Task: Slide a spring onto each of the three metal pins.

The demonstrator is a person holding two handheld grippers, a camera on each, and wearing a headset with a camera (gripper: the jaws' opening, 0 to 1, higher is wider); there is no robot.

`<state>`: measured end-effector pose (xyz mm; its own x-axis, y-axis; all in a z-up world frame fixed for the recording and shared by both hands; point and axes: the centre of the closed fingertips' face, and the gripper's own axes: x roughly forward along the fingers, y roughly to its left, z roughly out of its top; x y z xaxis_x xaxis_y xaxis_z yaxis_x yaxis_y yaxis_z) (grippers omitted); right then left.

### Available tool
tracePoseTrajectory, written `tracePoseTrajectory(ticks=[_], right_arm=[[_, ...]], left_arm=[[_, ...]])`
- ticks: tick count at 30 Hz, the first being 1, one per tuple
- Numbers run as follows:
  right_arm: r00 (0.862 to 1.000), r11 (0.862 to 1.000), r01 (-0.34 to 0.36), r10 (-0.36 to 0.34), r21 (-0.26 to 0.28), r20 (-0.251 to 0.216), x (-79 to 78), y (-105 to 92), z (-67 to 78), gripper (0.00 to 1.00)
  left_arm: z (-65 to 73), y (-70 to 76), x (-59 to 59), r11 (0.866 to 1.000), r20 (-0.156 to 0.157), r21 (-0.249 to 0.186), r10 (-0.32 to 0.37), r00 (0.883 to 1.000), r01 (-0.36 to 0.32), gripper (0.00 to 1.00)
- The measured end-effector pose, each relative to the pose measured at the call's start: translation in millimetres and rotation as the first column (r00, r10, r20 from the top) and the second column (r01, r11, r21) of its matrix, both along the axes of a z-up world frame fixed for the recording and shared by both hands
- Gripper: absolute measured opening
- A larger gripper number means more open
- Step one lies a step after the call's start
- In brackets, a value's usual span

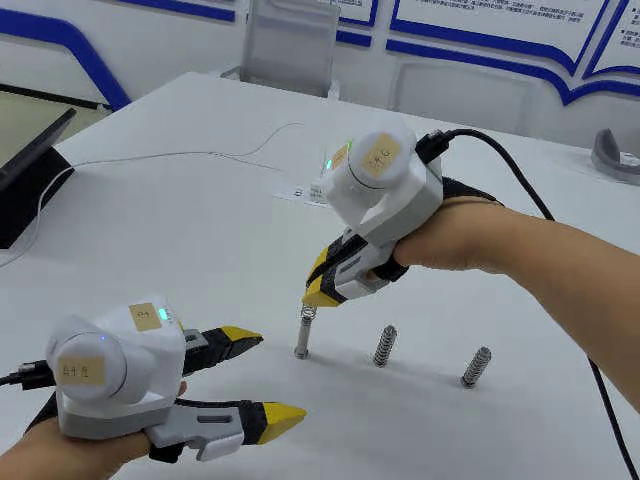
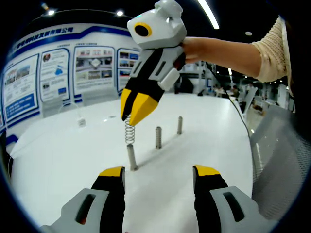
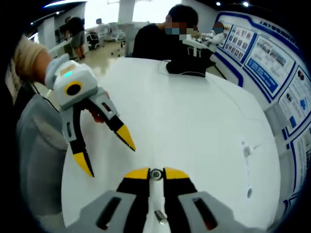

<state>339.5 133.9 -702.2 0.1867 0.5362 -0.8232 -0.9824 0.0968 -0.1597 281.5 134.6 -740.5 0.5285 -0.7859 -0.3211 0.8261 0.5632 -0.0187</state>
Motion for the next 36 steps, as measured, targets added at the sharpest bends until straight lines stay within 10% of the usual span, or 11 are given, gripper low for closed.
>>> tracePoseTrajectory(ticks=[36], right_arm=[[0.997,0.997,0.055,-0.057,-0.049,-0.049,11.5,2.7,-51.3,0.12]], left_arm=[[-4.5,0.8,1.9,1.0,-0.01,0.006,0.001,1.0,-0.001,0.57]])
